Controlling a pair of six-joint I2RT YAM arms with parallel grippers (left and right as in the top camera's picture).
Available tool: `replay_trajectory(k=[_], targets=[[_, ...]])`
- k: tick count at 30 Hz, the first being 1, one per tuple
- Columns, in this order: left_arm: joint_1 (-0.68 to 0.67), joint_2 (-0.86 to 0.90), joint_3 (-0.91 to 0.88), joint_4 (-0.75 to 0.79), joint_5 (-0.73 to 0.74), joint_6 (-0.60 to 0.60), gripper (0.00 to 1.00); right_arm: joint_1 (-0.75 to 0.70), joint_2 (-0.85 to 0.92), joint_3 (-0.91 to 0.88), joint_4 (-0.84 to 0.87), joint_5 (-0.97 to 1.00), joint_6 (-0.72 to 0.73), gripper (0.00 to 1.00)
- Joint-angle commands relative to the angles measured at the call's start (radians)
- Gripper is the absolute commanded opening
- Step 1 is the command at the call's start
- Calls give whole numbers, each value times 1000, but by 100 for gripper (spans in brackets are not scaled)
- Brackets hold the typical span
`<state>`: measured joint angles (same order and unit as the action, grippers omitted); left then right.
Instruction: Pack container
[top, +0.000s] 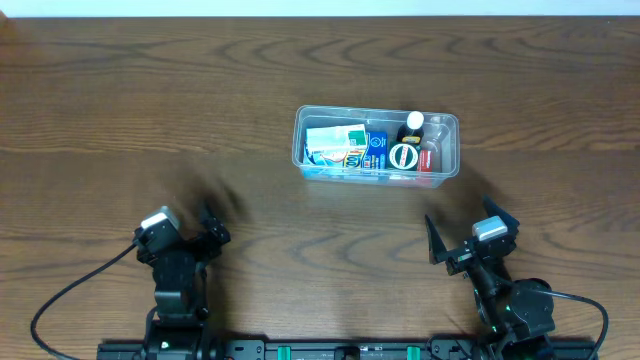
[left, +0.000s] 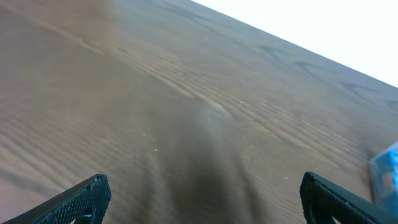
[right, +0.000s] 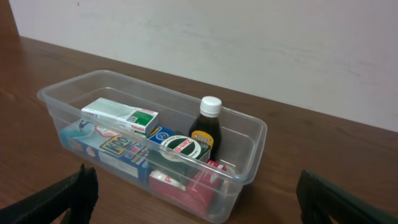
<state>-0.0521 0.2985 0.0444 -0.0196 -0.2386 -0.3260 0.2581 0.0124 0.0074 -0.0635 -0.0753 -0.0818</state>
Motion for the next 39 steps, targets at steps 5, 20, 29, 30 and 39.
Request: replay_trajectory(k=[5,20,29,30,39], targets=[[7,-112,-40,-26,49,89,98,-11,-6,-2,-4,-7,-12,99],[45,-238,-40,-46,168,345,98,-11,-6,-2,-3,-7,-12,99],[50,-297,-40,-46,168,344,98,-11,-6,-2,-4,-7,-12,99],[50,-297,-40,-46,168,344,98,-11,-6,-2,-3,-7,-12,99],[50,-296,-40,-46,168,344,98,-11,-6,-2,-4,-7,-12,99]])
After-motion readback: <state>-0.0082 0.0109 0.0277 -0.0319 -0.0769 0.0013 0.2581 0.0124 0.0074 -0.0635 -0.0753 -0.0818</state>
